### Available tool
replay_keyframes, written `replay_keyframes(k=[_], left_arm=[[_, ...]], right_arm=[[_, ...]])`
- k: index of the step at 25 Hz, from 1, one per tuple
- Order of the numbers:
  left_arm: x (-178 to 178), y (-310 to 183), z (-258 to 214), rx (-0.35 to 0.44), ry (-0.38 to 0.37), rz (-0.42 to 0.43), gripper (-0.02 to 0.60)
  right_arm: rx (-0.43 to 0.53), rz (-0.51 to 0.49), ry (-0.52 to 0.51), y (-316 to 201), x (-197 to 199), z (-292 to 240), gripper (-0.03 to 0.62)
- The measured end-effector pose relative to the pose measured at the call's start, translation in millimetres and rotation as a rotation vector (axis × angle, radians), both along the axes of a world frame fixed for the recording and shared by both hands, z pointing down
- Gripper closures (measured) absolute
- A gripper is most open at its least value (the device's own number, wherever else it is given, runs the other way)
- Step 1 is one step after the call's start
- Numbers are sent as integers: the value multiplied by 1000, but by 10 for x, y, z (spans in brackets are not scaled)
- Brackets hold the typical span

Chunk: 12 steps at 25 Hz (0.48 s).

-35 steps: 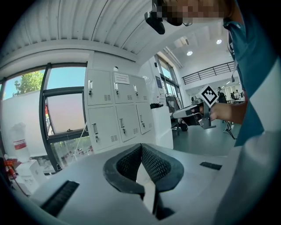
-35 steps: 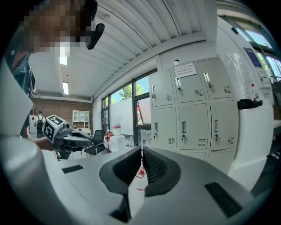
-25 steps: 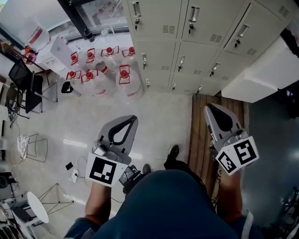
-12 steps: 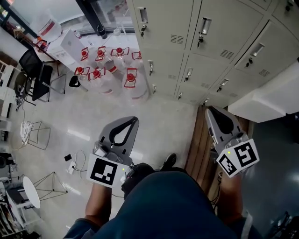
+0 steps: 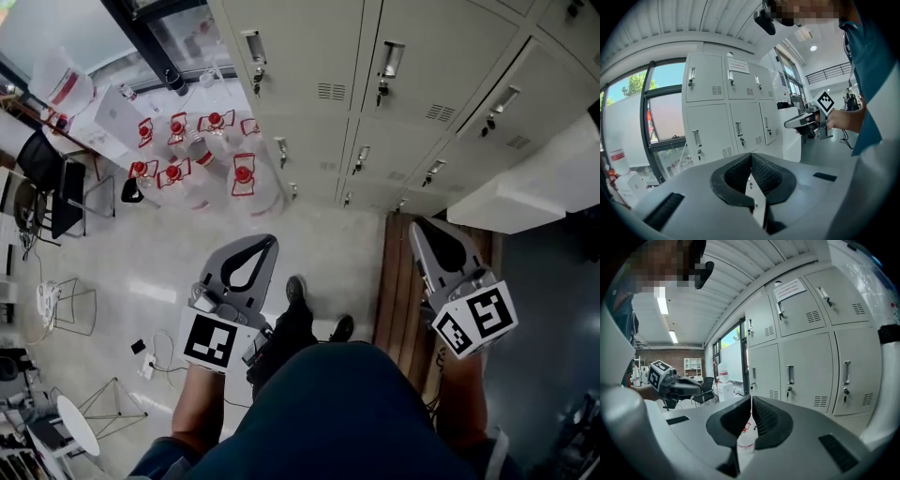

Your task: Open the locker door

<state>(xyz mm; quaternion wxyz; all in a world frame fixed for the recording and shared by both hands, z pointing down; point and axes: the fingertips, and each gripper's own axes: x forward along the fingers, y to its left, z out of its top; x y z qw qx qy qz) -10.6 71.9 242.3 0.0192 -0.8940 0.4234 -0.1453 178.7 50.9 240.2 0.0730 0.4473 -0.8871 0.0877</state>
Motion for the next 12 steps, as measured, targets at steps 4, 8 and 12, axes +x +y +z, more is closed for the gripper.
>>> replay_keyframes(k=[4,8,12], left_arm=[[-19,-437,-38,22,-6,91,565],[-132,-869,-82,36,12,137,565],[-276,-1202,-18,27,28,176,565]], right_arm=[[11,85,15,-182,-7,-106,557],[9,159,33,-403,-76,-134,557],[13,216,41,-583,-222,-149,557]])
